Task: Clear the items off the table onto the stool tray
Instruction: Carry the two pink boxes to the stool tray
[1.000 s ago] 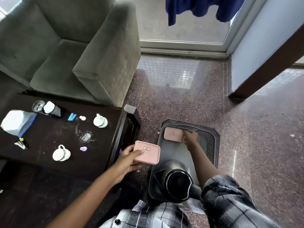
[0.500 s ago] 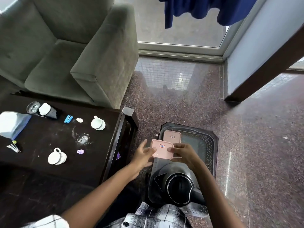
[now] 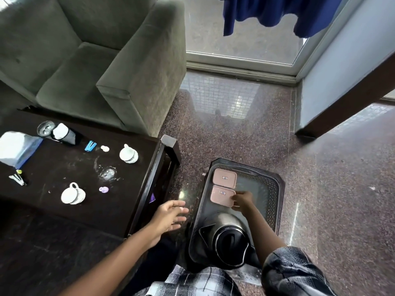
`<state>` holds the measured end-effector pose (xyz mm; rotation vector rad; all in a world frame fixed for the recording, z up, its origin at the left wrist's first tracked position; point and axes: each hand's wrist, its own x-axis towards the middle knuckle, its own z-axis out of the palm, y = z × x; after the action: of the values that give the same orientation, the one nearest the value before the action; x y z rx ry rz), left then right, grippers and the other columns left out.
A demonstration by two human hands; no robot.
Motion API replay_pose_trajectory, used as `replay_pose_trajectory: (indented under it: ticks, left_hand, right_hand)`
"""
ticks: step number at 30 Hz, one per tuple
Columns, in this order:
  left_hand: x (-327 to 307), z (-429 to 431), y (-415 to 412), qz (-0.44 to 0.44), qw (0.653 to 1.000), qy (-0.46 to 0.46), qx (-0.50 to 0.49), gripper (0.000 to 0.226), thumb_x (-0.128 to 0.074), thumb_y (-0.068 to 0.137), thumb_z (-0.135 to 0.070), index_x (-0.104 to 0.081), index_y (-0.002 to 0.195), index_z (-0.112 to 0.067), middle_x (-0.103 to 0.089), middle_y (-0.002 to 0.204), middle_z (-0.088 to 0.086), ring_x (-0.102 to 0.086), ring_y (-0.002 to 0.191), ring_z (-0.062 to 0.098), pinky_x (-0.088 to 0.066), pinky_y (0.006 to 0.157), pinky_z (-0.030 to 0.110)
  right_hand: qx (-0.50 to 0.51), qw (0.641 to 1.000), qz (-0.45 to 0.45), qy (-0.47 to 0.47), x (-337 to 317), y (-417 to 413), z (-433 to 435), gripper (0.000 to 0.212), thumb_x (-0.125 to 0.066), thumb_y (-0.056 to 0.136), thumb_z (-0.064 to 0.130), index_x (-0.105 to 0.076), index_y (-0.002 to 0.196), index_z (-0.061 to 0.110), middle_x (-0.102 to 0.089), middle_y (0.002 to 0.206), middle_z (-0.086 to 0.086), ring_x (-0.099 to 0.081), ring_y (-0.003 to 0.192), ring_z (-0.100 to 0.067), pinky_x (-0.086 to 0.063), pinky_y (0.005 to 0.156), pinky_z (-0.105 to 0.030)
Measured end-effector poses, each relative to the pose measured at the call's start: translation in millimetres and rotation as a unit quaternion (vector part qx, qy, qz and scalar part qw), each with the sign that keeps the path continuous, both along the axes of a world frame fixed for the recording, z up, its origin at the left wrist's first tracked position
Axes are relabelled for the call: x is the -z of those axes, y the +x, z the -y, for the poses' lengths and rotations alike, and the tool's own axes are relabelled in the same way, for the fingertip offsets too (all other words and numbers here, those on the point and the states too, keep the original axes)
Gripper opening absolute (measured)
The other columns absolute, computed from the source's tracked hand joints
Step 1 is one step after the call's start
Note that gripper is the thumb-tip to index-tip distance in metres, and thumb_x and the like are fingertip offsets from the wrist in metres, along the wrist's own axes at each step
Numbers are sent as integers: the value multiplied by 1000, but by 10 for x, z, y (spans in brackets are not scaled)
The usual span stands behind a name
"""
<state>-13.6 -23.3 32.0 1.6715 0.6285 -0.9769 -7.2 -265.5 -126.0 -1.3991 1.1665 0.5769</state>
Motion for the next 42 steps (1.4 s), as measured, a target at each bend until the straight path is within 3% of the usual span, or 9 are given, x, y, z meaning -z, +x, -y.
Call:
replay_pose_trajectory:
  ticks: [5,10,18,20,23,28,36,39,42]
  left_hand:
    - [12,-65,-44,-5,1000,12,7,22,-48,94,-16,-58,114,-19,-68,110,0,-63,106,23,-51,80,27]
    - [36,-117,-66,-8,1000,18,9,22,-47,94,-15,-59,112,-19,-68,108,-1,-64,97,18,-50,76,25]
    - [64,-187,-75,-8,999,24,26,20,-47,94,-16,-59,109,-20,-68,107,-1,-63,91,16,-49,74,24]
    - [80,-222,-78,-10,999,24,31,20,-47,94,-16,-59,109,-20,-68,106,-1,-62,89,15,-48,73,24]
    - [104,-307,-89,-11,999,20,47,20,-47,93,-16,-58,110,-20,-67,105,-3,-61,89,14,-47,73,23]
    - [137,-637,-112,-7,999,11,51,18,-48,93,-17,-58,106,-23,-66,106,-4,-62,88,12,-47,73,24]
    - [158,-1835,-157,16,999,-23,-37,15,-46,95,-15,-56,105,-19,-65,91,-6,-59,74,11,-44,63,21]
    - [167,-2547,-224,20,996,-34,-78,15,-46,95,-14,-55,106,-17,-64,91,-2,-57,69,10,-41,57,19]
    - [183,-3319,-323,30,992,-37,-115,15,-45,96,-17,-56,106,-20,-65,95,-1,-60,74,11,-43,65,23]
  right_hand:
    - [-3,999,15,-33,80,85,-59,29,-48,82,-10,-60,105,4,-57,94,-17,-56,83,-31,-53,64,-44]
    - [-29,998,15,-53,239,82,-82,43,-44,81,-7,-56,111,22,-57,97,-15,-54,82,-30,-54,66,-43]
    - [16,998,29,-44,130,35,-145,17,-51,81,6,-58,92,18,-57,86,-12,-51,74,-24,-41,56,-25]
    - [40,995,40,-86,57,24,-119,6,-55,83,10,-57,89,12,-55,85,-11,-47,68,-20,-40,60,-28]
    - [58,989,56,-121,-94,20,-89,16,-56,86,15,-61,98,5,-58,91,-11,-50,80,-22,-44,72,-36]
    - [25,985,125,-117,-532,30,-288,18,-54,86,0,-64,100,2,-60,75,-10,-50,60,-15,-36,52,-25]
    - [-95,964,225,-109,-1083,98,-1853,20,-51,85,-4,-65,76,8,-61,68,-9,-54,57,-15,-43,48,-19]
    - [-136,967,208,-57,-1092,73,-2746,29,-47,89,-3,-59,70,15,-60,68,-8,-58,46,-7,-45,46,-19]
    - [-214,961,173,-21,-1094,0,-3651,27,-44,89,-4,-56,70,12,-57,62,-6,-53,36,0,-36,39,-14]
